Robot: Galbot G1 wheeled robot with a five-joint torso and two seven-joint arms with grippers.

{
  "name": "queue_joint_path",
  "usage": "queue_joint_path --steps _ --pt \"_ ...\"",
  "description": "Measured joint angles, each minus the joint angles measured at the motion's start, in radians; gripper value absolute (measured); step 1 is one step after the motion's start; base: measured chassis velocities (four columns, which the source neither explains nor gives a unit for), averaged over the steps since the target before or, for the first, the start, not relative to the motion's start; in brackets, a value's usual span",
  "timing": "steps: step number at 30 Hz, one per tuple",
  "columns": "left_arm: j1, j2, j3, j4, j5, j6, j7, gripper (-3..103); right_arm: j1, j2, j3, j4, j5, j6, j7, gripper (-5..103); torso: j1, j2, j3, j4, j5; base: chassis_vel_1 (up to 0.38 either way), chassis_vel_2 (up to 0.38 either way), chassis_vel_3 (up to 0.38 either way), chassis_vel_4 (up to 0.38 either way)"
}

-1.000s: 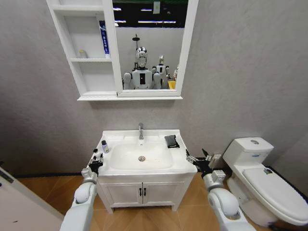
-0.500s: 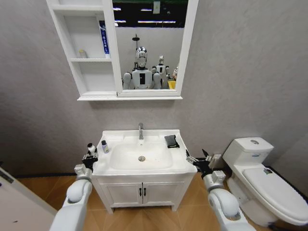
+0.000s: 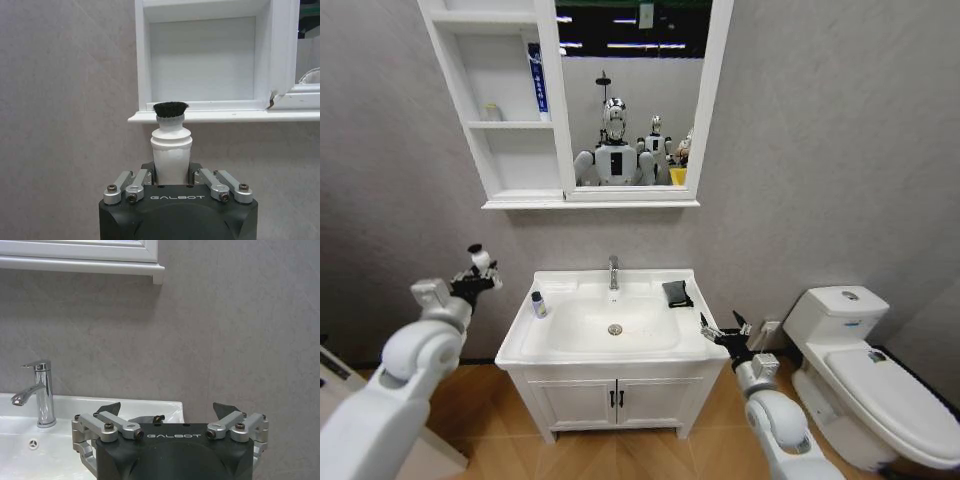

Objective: Move facial cleanser and shampoo from washbasin to cabinet, then wipe washbasin with towel.

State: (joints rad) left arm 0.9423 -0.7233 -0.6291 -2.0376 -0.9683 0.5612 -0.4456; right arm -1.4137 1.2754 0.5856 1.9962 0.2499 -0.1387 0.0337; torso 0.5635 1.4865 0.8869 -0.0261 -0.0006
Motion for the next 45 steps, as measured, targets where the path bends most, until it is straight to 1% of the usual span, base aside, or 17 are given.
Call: queue_joint_path --steps 1,4,5,7,8,10,11,13,14,18,19,22,23,29,33,37,45 --pt "0.0 0.0 0.0 0.0 0.0 0.0 0.0 32 0.0 0.0 0.0 0.0 0.0 0.0 0.0 100 0.0 0.0 0.0 0.0 0.0 0.0 0.0 0.0 0.0" --pt "-0.21 0.04 0.119 0.082 -0.048 0.03 -0.012 32 0.001 -0.003 0.0 0.003 0.0 -0.008 0.0 100 0.0 0.0 0.0 -0.0005 0.0008 0.0 0.0 0.0 0.0" --pt "-0.21 0.04 0.119 0.082 -0.048 0.03 -0.012 32 0.001 -0.003 0.0 0.003 0.0 -0.008 0.0 100 0.0 0.0 0.0 -0.0005 0.0008 0.0 0.0 0.0 0.0" --pt "-0.374 0.045 0.217 0.161 -0.071 0.042 -0.02 32 0.001 -0.002 -0.001 0.005 -0.001 -0.013 0.001 100 0.0 0.0 0.0 -0.0006 0.0005 0.0 0.0 0.0 0.0" --pt "-0.374 0.045 0.217 0.161 -0.071 0.042 -0.02 32 0.001 -0.002 -0.001 0.005 -0.001 -0.013 0.001 100 0.0 0.0 0.0 -0.0006 0.0005 0.0 0.0 0.0 0.0" --pt "-0.525 0.035 0.3 0.245 -0.086 0.054 -0.021 32 0.002 -0.001 -0.001 0.005 -0.001 -0.018 0.002 100 0.0 0.0 0.0 -0.0004 0.0008 0.0 0.0 0.0 0.0" --pt "-0.525 0.035 0.3 0.245 -0.086 0.054 -0.021 32 0.002 -0.001 -0.001 0.005 -0.001 -0.018 0.002 100 0.0 0.0 0.0 -0.0004 0.0008 0.0 0.0 0.0 0.0" --pt "-0.645 0.019 0.375 0.325 -0.095 0.069 -0.01 32 0.003 0.0 0.0 0.004 -0.002 -0.02 0.004 100 0.0 0.0 0.0 -0.0003 0.0006 0.0 0.0 0.0 0.0" --pt "-0.645 0.019 0.375 0.325 -0.095 0.069 -0.01 32 0.003 0.0 0.0 0.004 -0.002 -0.02 0.004 100 0.0 0.0 0.0 -0.0003 0.0006 0.0 0.0 0.0 0.0" --pt "-0.81 -0.026 0.487 0.461 -0.106 0.086 0.018 31 0.01 -0.001 0.001 -0.005 -0.002 -0.021 0.004 100 0.0 0.0 0.0 -0.0003 0.0007 0.0 0.0 0.0 0.0" --pt "-0.81 -0.026 0.487 0.461 -0.106 0.086 0.018 31 0.01 -0.001 0.001 -0.005 -0.002 -0.021 0.004 100 0.0 0.0 0.0 -0.0003 0.0007 0.0 0.0 0.0 0.0" --pt "-0.933 -0.085 0.551 0.578 -0.092 0.088 0.05 31 0.018 -0.004 0.002 -0.008 0.0 -0.027 0.005 100 0.0 0.0 0.0 -0.0003 0.0007 0.0 0.0 0.0 0.0" --pt "-0.933 -0.085 0.551 0.578 -0.092 0.088 0.05 31 0.018 -0.004 0.002 -0.008 0.0 -0.027 0.005 100 0.0 0.0 0.0 -0.0003 0.0007 0.0 0.0 0.0 0.0" --pt "-1.068 -0.189 0.609 0.829 0.034 0.06 0.148 31 0.022 -0.012 0.01 -0.009 0.01 -0.031 0.007 100 0.0 0.0 0.0 -0.0004 0.0003 0.0 0.0 0.0 0.0" --pt "-1.106 -0.235 0.619 0.927 0.093 0.048 0.196 31 0.019 -0.015 0.017 -0.008 0.015 -0.031 0.007 100 0.0 0.0 0.0 -0.0004 0.0008 0.0 0.0 0.0 0.0" --pt "-1.137 -0.266 0.631 1.004 0.14 0.034 0.243 31 0.016 -0.015 0.023 -0.005 0.018 -0.03 0.007 100 0.0 0.0 0.0 -0.0004 0.0007 0.0 0.0 0.0 0.0" --pt "-1.161 -0.278 0.638 1.064 0.174 0.031 0.283 31 0.008 -0.011 0.026 0.0 0.018 -0.027 0.008 100 0.0 0.0 0.0 -0.0003 0.0006 0.0 0.0 0.0 0.0"
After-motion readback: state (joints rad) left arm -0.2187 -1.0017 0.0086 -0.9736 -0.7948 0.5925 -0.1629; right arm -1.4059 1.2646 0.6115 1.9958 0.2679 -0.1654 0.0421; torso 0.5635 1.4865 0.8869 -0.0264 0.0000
